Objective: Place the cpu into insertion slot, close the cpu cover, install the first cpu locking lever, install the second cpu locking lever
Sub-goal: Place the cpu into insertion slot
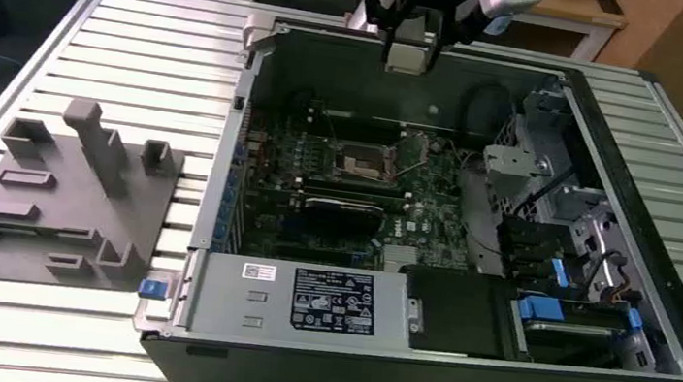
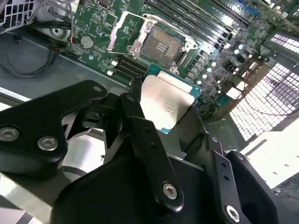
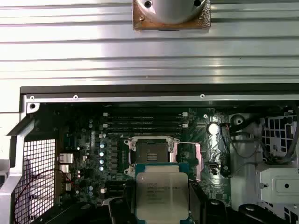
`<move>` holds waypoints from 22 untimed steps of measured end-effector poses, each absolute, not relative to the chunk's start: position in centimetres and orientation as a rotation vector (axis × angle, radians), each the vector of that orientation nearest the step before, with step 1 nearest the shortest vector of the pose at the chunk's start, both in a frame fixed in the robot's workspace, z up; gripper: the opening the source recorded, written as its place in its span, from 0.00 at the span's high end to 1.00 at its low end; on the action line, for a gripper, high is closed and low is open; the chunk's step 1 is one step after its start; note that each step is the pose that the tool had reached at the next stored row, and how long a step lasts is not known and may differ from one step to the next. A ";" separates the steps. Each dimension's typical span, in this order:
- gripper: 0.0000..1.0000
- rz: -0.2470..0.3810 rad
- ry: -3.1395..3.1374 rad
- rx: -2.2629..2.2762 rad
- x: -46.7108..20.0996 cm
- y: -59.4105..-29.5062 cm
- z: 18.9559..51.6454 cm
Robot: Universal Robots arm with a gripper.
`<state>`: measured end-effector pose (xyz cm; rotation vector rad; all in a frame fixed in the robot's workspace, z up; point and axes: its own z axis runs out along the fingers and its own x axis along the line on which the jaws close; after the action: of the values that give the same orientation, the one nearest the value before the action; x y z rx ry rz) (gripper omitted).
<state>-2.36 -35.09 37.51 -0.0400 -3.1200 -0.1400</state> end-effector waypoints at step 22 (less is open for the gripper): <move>0.46 -0.140 -3.120 -0.040 -2.4 -35.1 36.8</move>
<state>-2.36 -35.09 36.75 -0.0399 -3.1200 -0.1400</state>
